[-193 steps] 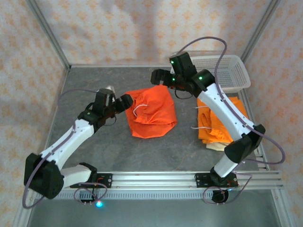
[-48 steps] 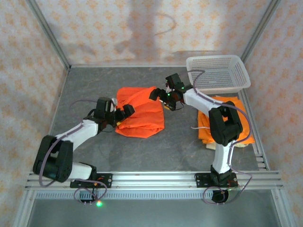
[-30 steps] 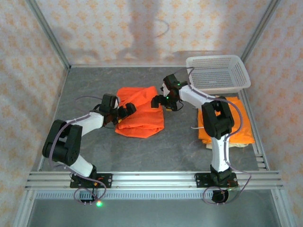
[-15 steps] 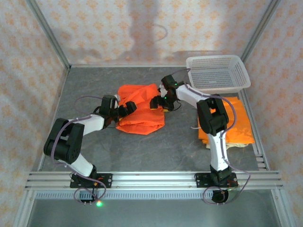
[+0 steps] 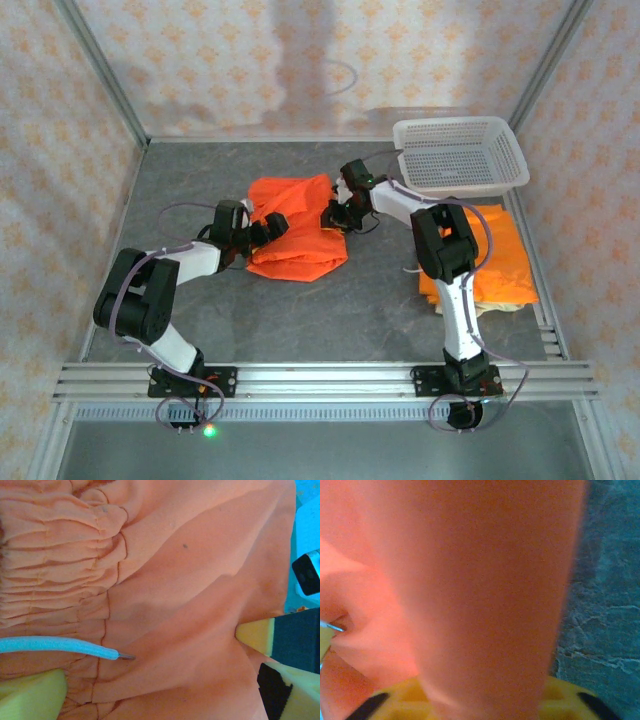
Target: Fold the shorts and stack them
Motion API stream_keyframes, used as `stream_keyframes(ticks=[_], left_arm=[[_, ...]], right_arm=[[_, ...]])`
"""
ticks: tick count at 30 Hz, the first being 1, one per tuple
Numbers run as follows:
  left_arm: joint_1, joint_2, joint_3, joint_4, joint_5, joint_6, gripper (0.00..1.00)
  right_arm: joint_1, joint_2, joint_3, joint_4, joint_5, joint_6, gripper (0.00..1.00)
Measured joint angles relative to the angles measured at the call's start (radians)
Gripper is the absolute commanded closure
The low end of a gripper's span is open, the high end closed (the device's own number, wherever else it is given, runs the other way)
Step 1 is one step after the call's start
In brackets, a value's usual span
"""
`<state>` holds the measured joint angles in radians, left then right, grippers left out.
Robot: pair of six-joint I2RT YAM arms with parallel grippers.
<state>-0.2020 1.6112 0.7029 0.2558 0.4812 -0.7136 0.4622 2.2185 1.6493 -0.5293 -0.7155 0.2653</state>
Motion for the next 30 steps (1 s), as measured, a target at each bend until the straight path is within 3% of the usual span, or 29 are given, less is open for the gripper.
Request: stream_keyframes(ticks=[3, 13, 24, 30], left_arm=[[0.000, 0.000, 0.000, 0.005, 0.000, -0.011, 0.00], [0.000, -0.077, -0.017, -0.063, -0.023, -0.029, 0.00], [0.002, -0.175, -0.026, -0.155, -0.046, -0.030, 0.00], [0.002, -0.164, -0.043, -0.154, -0.044, -0.053, 0.00]], right_arm=[[0.011, 0.000, 0.000, 0.001, 0.034, 0.008, 1.00], [0.086, -0.048, 0.011, -0.096, 0.311, -0.027, 1.00], [0.086, -0.315, 0.015, -0.451, 0.672, -0.129, 1.00], [0.067, -0.346, 0.039, -0.646, 0.859, -0.163, 1.00]])
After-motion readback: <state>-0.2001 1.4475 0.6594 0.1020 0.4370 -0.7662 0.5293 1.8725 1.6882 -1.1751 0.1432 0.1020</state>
